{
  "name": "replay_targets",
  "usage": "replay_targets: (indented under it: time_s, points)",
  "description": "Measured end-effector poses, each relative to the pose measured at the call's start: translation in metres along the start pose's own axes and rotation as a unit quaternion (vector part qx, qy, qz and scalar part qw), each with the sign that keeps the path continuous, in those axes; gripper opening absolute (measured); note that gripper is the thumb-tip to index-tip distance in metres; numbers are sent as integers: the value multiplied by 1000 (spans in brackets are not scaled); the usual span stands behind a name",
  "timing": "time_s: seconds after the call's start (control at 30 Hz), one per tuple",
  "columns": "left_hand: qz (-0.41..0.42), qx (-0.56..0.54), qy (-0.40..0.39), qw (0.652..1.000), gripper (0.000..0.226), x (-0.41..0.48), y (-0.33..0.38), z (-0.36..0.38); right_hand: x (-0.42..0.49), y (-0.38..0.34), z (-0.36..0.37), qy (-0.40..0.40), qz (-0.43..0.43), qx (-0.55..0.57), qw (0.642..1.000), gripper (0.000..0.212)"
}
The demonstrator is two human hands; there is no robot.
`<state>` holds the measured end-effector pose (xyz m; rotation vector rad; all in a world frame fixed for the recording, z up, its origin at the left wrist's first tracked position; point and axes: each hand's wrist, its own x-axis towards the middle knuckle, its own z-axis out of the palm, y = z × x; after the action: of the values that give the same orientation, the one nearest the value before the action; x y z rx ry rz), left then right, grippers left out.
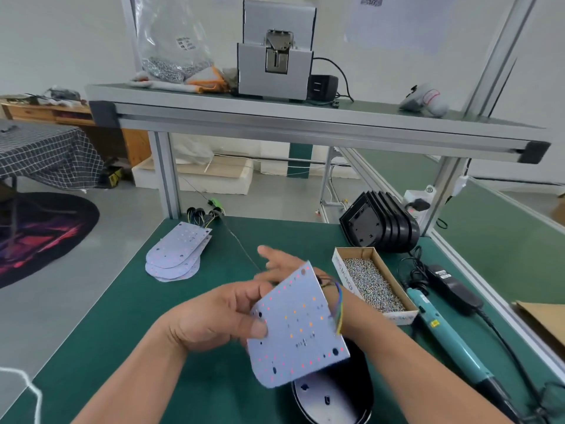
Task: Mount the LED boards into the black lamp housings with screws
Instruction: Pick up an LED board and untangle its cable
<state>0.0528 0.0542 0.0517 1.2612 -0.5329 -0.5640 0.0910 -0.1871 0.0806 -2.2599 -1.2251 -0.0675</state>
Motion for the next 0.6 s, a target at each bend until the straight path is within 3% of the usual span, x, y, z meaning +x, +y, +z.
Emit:
replay_targets:
  time_s: [0.1, 0.2, 0.3, 0.47, 0.6]
  points:
    - [54, -68, 79, 993, 38, 2, 1, -6, 6, -1, 4, 28, 112, 104, 988, 16]
    - [116, -127, 191, 966, 43, 5, 3, -12, 3, 5, 9, 123, 108, 210, 964, 13]
    - [99, -94, 267, 954, 61, 9, 1, -17, -2, 10, 13, 219, 133, 323, 911, 16]
    - [31, 1, 195, 980, 42, 12, -7, -6, 3, 3, 11, 297, 133, 531, 783, 18]
    - [64, -7, 152, 986, 46, 16, -6, 2, 7, 6, 3, 314, 106, 618, 713, 29]
